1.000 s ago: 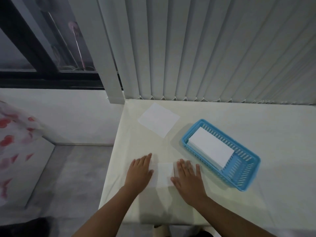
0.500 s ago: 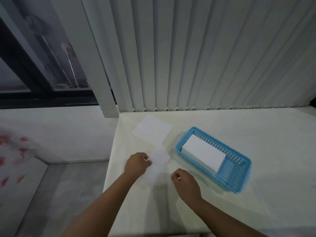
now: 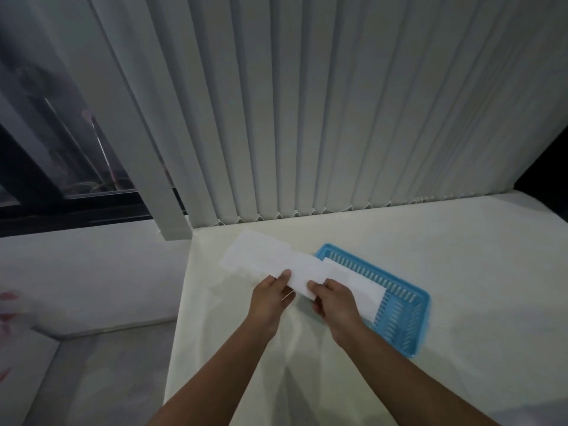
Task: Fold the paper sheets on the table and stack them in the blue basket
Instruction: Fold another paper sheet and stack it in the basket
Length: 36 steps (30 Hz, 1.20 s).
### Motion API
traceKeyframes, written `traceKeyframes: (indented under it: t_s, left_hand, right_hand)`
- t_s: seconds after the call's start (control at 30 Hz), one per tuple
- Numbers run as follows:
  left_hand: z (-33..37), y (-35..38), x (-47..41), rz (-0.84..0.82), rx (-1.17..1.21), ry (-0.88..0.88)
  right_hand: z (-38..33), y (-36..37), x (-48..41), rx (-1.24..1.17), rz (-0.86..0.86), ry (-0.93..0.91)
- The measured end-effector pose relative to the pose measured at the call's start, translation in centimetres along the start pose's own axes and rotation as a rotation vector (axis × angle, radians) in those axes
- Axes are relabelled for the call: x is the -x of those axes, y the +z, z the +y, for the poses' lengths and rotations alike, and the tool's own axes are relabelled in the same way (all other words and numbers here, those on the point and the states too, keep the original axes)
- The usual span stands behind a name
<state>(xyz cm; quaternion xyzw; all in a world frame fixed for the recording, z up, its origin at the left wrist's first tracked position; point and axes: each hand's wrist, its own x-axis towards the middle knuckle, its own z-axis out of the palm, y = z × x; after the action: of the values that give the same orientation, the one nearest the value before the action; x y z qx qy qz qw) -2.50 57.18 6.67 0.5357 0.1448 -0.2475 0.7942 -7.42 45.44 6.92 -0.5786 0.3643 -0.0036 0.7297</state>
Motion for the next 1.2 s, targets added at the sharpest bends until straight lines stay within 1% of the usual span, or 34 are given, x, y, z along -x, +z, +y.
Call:
traceKeyframes:
  t_s: [0.1, 0.23, 0.3, 0.33, 0.5, 0.57, 0.6, 0.67, 0.73, 0.8, 0.87, 0.93, 1.0, 1.07, 1.1, 1.2]
  left_hand:
    - [-0.2, 1.3, -1.4, -0.032, 0.077, -0.026]
    - [-0.7, 3.5, -3.3, -0.052, 0.055, -0.042]
    - [-1.0, 4.6, -4.0, -0.050, -0.012, -0.035]
    - [-1.0, 5.0, -4.2, -0.036, -0.101, -0.023]
    - [-1.1, 5.1, -5.4, -0.006, -0.775, 0.140]
    - [-1.3, 4.5, -6.7, 0.008, -1.016, 0.231]
    - [-1.5, 4.2, -7.6, 0.034, -1.099, 0.261]
    - [-1.8, 3.6, -8.9, 0.094, -1.174, 0.301]
    - [-2.4, 3.1, -10.1, 0.105, -1.283, 0.358]
    - [-3.0, 2.6, -11.1, 0.078, -1.433, 0.371]
    - [-3.3, 2.3, -11.7, 0.050, -1.526, 0.369]
    - [-3.3, 2.3, -12.3, 0.035, -1.614, 0.419]
    - [-3.4, 2.5, -12.7, -0.024, -1.719, 0.442]
    - [-3.6, 2.5, -13.1, -0.065, -1.737, 0.401]
    - [-3.7, 2.5, -13.2, -0.066, -1.704, 0.367]
    - [-3.8, 2.6, -13.3, -0.105, -1.747, 0.321]
  right_hand:
    - [-0.6, -2.3, -0.2, 0.175, 0.097, -0.077]
    - [-0.8, -5.9, -0.7, 0.148, 0.180, -0.070]
    - [-1.1, -7.6, -1.0, 0.150, 0.204, -0.081]
    - [-1.2, -8.4, -1.1, 0.150, 0.211, -0.082]
    - [-0.5, -11.7, -2.5, 0.154, 0.237, -0.030]
    - [0.2, -12.4, -3.2, 0.199, 0.249, -0.013]
    - [0.6, -12.8, -3.6, 0.238, 0.261, -0.006]
    - [1.2, -13.2, -4.3, 0.287, 0.272, 0.003]
    - [1.6, -13.4, -4.9, 0.300, 0.273, 0.004]
    - [2.0, -13.6, -5.2, 0.333, 0.270, 0.008]
    - [2.1, -13.7, -5.3, 0.370, 0.263, 0.004]
    - [2.0, -13.8, -5.3, 0.384, 0.254, 0.010]
    - [1.8, -13.7, -5.3, 0.398, 0.241, 0.016]
    - [1.5, -13.6, -4.9, 0.416, 0.225, 0.011]
    - [1.5, -13.5, -4.7, 0.423, 0.217, 0.010]
    - [1.5, -13.6, -3.9, 0.416, 0.194, 0.026]
